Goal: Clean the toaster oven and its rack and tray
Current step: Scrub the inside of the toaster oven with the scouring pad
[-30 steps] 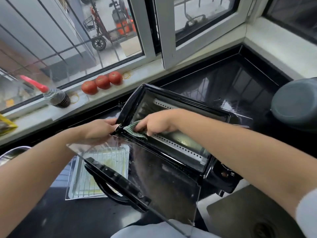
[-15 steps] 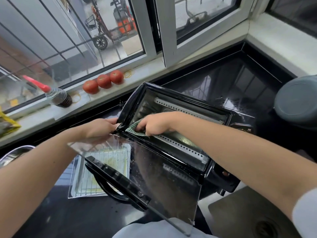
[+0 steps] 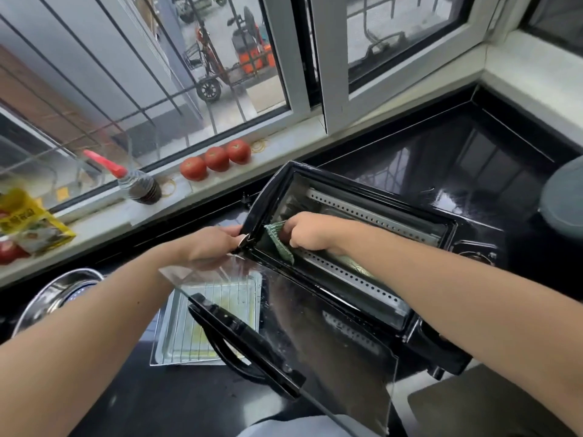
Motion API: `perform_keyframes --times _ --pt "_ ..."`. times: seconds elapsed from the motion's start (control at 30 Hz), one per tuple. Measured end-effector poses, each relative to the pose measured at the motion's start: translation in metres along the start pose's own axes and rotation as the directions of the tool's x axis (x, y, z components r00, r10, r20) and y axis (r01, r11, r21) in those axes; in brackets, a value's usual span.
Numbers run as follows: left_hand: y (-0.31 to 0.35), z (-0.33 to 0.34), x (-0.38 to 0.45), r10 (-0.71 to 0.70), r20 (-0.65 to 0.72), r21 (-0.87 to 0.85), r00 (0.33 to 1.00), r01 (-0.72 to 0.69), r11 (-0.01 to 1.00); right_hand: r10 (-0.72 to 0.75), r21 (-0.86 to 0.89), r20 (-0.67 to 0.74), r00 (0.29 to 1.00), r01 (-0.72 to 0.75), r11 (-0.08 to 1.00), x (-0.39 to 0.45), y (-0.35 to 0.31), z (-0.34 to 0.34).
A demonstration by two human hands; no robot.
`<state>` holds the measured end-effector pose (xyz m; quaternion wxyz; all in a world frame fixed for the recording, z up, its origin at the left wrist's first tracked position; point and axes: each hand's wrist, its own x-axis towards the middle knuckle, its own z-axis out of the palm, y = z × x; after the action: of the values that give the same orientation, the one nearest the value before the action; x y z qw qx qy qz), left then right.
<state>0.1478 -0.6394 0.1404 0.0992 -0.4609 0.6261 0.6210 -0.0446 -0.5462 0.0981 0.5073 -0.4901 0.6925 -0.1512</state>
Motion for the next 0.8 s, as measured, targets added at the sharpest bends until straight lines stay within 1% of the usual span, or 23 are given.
perform_keyframes --times 0.03,0.07,0.1,0.13,0.17,0.2,0.27,0.37,0.4,0.47,0.5,0.53,0.6,0.63,0.67,0.73,0.77,0.8 --pt "-0.001 0.000 0.000 0.006 0.001 0.003 1.000 -0.006 1.000 0.021 0.077 -0.030 0.999 -0.018 0.997 0.004 0.000 0.003" --pt "-0.002 0.000 0.000 0.008 0.007 0.008 1.000 -0.008 1.000 0.038 0.186 -0.099 0.994 -0.019 0.982 0.011 0.001 0.006" --pt "-0.003 0.000 -0.001 0.002 0.003 0.014 1.000 -0.002 1.000 0.086 0.339 -0.172 0.981 -0.023 0.941 0.016 0.000 0.007" --pt "-0.004 0.000 -0.001 -0.006 -0.004 0.017 1.000 0.006 1.000 0.139 0.517 -0.247 0.959 0.010 0.856 0.022 0.000 0.006" --pt "-0.005 -0.002 0.000 -0.018 -0.015 0.015 1.000 0.018 1.000 0.190 0.635 -0.315 0.930 0.058 0.771 0.030 0.002 0.004" --pt "-0.006 -0.002 0.000 -0.026 -0.019 0.016 0.999 0.026 1.000 0.188 0.678 -0.365 0.912 0.122 0.725 0.037 0.005 0.002" --pt "-0.006 -0.003 0.001 -0.041 -0.017 0.027 0.999 0.041 0.999 0.161 0.678 -0.379 0.911 0.155 0.719 0.058 0.017 0.001" --pt "-0.002 -0.004 0.002 -0.062 -0.027 0.041 0.998 0.063 0.997 0.186 0.596 -0.296 0.937 0.028 0.803 0.047 0.015 0.000" --pt "-0.001 -0.003 0.002 -0.065 -0.025 0.048 0.998 0.067 0.997 0.163 0.527 -0.249 0.955 -0.008 0.850 0.039 0.012 0.001" --pt "0.000 -0.003 0.003 -0.067 -0.012 0.057 0.998 0.067 0.996 0.059 0.302 -0.138 0.989 -0.015 0.953 0.022 0.006 0.008" --pt "-0.001 -0.003 0.003 -0.069 -0.014 0.054 0.998 0.069 0.996 0.010 0.212 -0.081 0.997 0.007 0.977 0.013 0.001 0.013" --pt "-0.004 -0.002 0.003 -0.066 -0.014 0.047 0.998 0.067 0.997 -0.027 0.178 -0.040 0.999 0.034 0.983 0.006 -0.003 0.019" --pt "-0.005 -0.002 0.003 -0.055 -0.031 0.055 0.998 0.056 0.997 -0.062 0.227 -0.032 0.998 0.068 0.971 0.009 -0.004 0.025" --pt "-0.006 -0.002 0.003 -0.045 -0.035 0.061 0.998 0.047 0.997 -0.051 0.301 -0.046 0.998 0.062 0.952 0.012 -0.003 0.023" --pt "-0.007 -0.004 0.003 -0.036 -0.032 0.065 0.999 0.038 0.997 -0.007 0.412 -0.077 0.997 0.039 0.910 0.015 -0.001 0.018" --pt "-0.006 -0.007 0.005 -0.038 -0.018 0.083 0.999 0.039 0.996 0.156 0.661 -0.164 0.974 -0.009 0.750 0.022 0.002 -0.001" --pt "-0.006 -0.008 0.006 -0.047 -0.016 0.089 0.999 0.048 0.995 0.234 0.739 -0.202 0.951 -0.009 0.674 0.027 0.005 -0.011" --pt "-0.007 -0.009 0.007 -0.054 -0.022 0.092 0.998 0.055 0.994 0.288 0.776 -0.221 0.932 -0.011 0.630 0.029 0.006 -0.018"
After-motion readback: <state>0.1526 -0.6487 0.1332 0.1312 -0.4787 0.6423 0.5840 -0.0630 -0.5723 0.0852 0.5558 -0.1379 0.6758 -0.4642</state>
